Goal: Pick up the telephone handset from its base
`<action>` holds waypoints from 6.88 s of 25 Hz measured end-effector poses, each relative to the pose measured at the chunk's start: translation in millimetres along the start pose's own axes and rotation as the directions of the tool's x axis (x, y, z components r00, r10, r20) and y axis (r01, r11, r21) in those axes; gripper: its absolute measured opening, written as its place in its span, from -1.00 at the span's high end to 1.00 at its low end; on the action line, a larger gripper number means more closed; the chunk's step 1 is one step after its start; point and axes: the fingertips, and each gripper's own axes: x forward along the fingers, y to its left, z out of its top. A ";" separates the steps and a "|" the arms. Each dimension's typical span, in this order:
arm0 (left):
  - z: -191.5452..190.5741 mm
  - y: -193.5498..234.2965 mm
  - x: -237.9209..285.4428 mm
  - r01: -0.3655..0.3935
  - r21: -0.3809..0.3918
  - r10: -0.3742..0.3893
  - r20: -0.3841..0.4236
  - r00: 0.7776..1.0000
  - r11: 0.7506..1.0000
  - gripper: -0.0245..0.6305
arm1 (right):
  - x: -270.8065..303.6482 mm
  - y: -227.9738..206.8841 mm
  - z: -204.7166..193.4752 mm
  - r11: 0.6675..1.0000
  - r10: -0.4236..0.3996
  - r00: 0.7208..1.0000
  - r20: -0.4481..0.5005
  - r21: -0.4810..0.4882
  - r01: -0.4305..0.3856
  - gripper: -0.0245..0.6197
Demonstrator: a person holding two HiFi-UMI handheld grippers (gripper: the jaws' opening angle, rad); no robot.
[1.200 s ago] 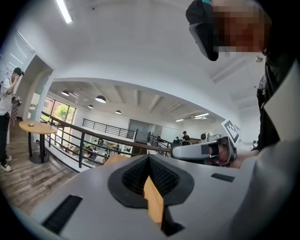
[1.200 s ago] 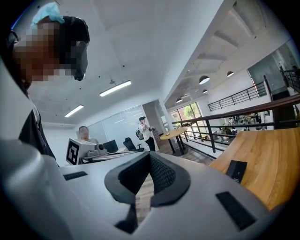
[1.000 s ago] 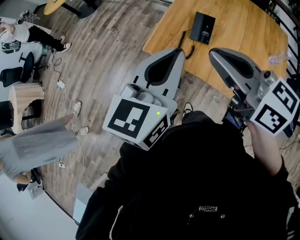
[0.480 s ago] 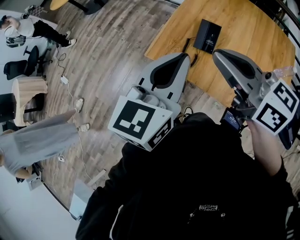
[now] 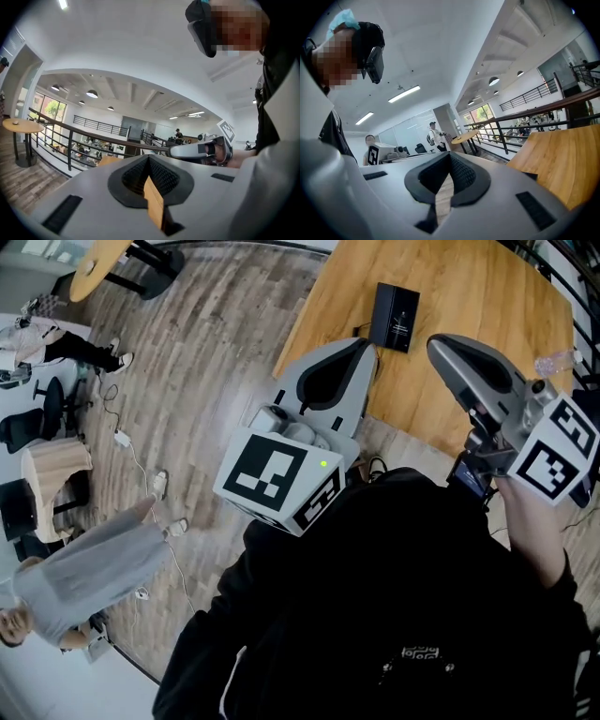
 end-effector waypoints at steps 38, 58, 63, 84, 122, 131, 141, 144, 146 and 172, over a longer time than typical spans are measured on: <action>29.8 62.5 120.4 0.593 -0.032 -0.592 -0.109 0.798 0.805 0.93 | 36.1 -61.7 57.7 0.859 -0.510 0.845 0.161 0.148 0.490 0.87; -7.4 119.6 154.0 0.438 -0.216 -0.474 -0.161 0.866 0.873 0.93 | 85.9 -126.0 71.1 0.927 -0.373 0.925 0.073 0.070 0.368 0.87; -16.7 119.4 163.2 0.465 -0.297 -0.524 -0.160 0.837 0.834 0.93 | 81.6 -143.8 71.1 0.925 -0.375 0.925 0.066 0.090 0.368 0.87; -129.0 137.2 209.4 0.290 -0.466 -0.480 -0.362 0.799 0.836 0.93 | 67.7 -199.8 43.6 0.927 -0.344 0.938 0.038 0.175 0.332 0.87; -334.7 172.9 247.7 0.038 -0.546 -0.459 -0.662 0.593 0.837 -0.09 | -10.2 -282.7 5.0 0.860 -0.468 0.882 0.063 0.262 0.438 0.87; -347.9 179.8 252.2 0.001 -0.527 -0.414 -0.667 0.620 0.850 0.06 | -23.9 -291.7 -4.4 0.848 -0.485 0.872 0.073 0.284 0.448 0.87; -351.7 184.1 250.8 -0.012 -0.497 -0.359 -0.643 0.676 0.867 0.40 | -32.5 -290.2 -10.5 0.848 -0.483 0.873 0.073 0.290 0.445 0.87; -351.2 183.5 249.6 -0.023 -0.475 -0.331 -0.646 0.688 0.880 0.41 | -31.6 -289.1 -12.1 0.850 -0.478 0.876 0.070 0.291 0.440 0.87; -350.4 184.3 248.3 -0.029 -0.439 -0.303 -0.665 0.683 0.898 0.43 | -31.5 -287.7 -11.5 0.851 -0.474 0.877 0.070 0.292 0.437 0.87; -316.1 185.9 237.1 -0.010 -0.473 -0.316 -0.603 0.732 0.881 0.75 | -17.5 -265.7 -6.1 0.868 -0.448 0.890 0.087 0.279 0.410 0.87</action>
